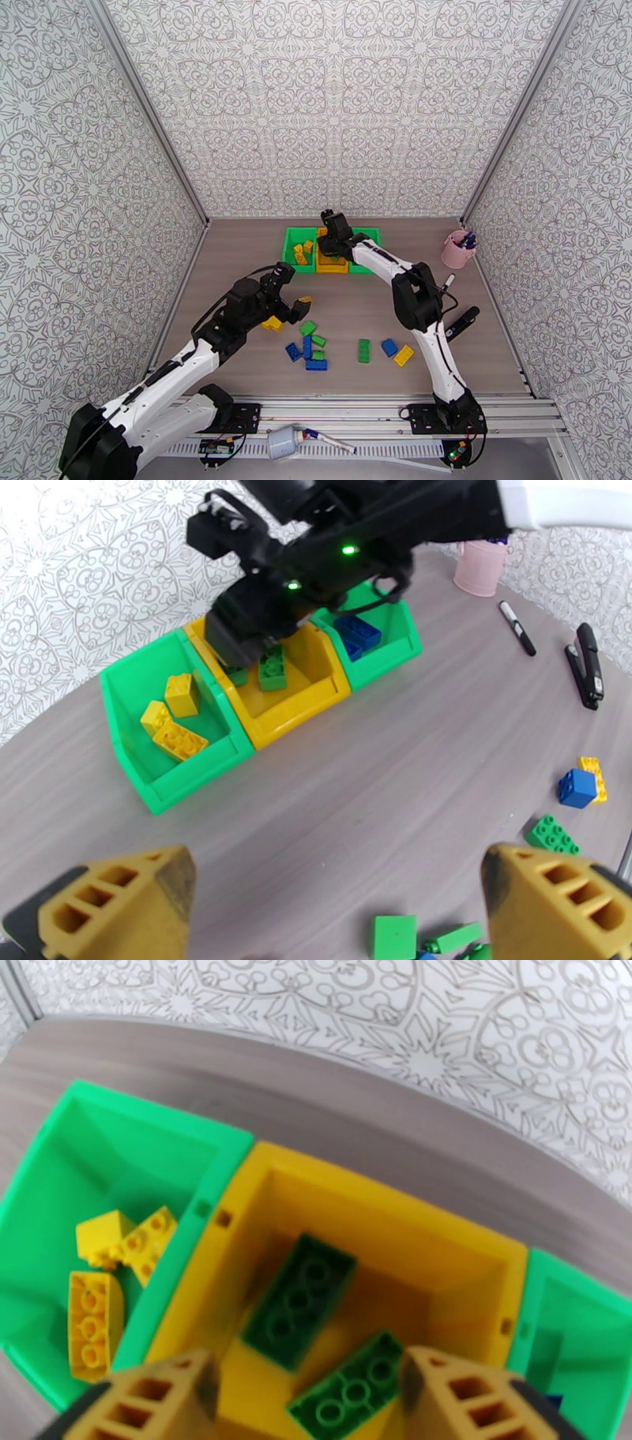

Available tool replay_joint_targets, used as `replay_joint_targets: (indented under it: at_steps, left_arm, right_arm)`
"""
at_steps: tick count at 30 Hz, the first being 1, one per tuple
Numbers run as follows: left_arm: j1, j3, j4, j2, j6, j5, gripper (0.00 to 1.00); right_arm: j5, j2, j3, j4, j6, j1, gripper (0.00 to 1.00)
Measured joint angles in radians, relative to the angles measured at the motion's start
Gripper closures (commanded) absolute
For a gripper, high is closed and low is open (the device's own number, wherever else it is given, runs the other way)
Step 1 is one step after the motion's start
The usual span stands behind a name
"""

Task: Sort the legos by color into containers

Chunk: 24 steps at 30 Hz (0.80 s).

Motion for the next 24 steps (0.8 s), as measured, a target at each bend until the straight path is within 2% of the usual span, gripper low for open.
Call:
replay_joint_targets:
  at_steps: [11, 18, 24]
  left_arm:
    - [-0.015, -0.017, -0.023, -0.033, 0.018, 0.034, 0.00]
    - [-0.067, -0.017, -0.024, -0.034, 0.053, 0.088, 0.00]
    - [-0.154, -0.018, -0.023, -0.035, 0.112, 0.116, 0.00]
  right_arm:
    - [-0.036, -0.496, -0.585, 0.179, 0.064, 0.000, 0.15]
    - [-0.039, -0.626, -0.819, 0.169, 0.110, 0.012, 0.11]
    - [-0.013, -0.745, -0.988, 0.095, 0.180, 0.104, 0.10]
